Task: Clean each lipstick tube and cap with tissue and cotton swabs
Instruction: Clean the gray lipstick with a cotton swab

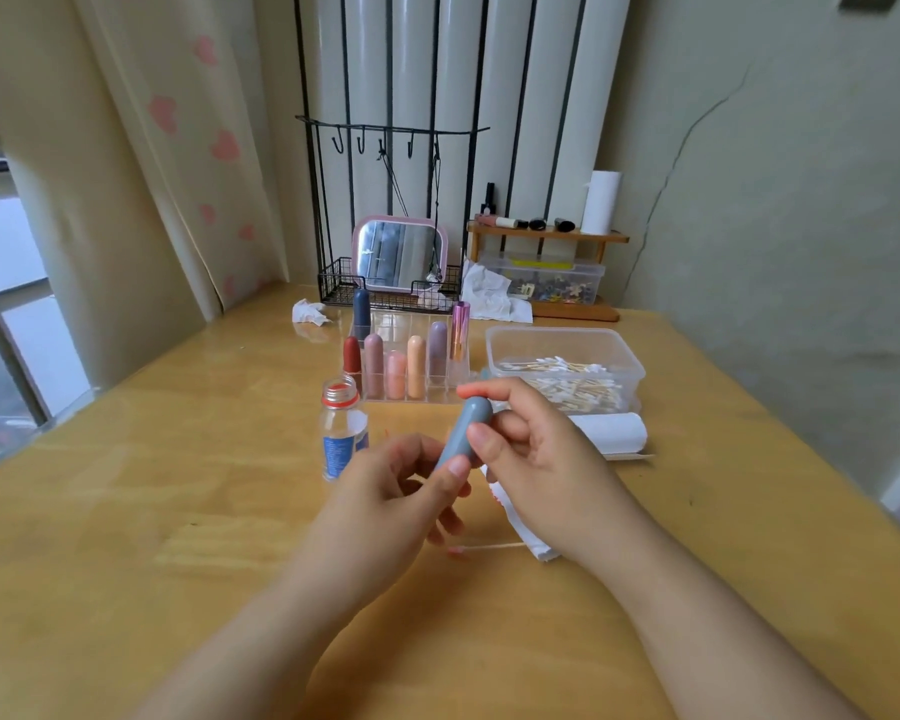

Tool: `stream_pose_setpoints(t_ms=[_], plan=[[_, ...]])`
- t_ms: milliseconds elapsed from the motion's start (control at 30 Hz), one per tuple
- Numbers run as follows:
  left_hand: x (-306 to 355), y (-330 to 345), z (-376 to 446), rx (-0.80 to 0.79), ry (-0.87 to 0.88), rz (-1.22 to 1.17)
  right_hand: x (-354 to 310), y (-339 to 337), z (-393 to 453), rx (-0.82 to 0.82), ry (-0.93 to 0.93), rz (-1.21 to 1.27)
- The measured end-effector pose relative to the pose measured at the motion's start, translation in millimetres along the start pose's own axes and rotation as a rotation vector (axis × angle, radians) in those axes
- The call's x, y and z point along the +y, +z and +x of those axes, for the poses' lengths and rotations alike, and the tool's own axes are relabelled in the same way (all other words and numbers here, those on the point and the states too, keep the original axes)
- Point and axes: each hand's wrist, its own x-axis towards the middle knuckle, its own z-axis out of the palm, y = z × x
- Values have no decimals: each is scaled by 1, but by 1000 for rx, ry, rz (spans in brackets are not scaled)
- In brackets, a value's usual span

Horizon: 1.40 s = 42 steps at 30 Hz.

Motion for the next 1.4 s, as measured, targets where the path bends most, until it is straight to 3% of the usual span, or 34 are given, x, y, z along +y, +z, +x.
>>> stream_pose_setpoints(t_ms=[167, 233, 333, 533, 700, 1033, 1400], plan=[[0, -5, -1, 45, 105, 457, 7, 1, 1, -36, 45, -47], [1, -11, -3, 191, 198, 621, 10, 2, 2, -1, 65, -101], [19, -22, -2, 397, 301, 639, 4, 0, 7, 13, 93, -180], [55, -56, 18, 369, 229, 832, -24, -11, 53, 38, 29, -314], [48, -106, 76, 320, 138, 988, -35, -12, 117, 83, -36, -434], [-15, -123, 143, 221, 82, 1030, 11, 29, 227, 28, -8, -625], [-40, -122, 159, 194, 89, 879, 40, 47, 254, -108, 43, -834]])
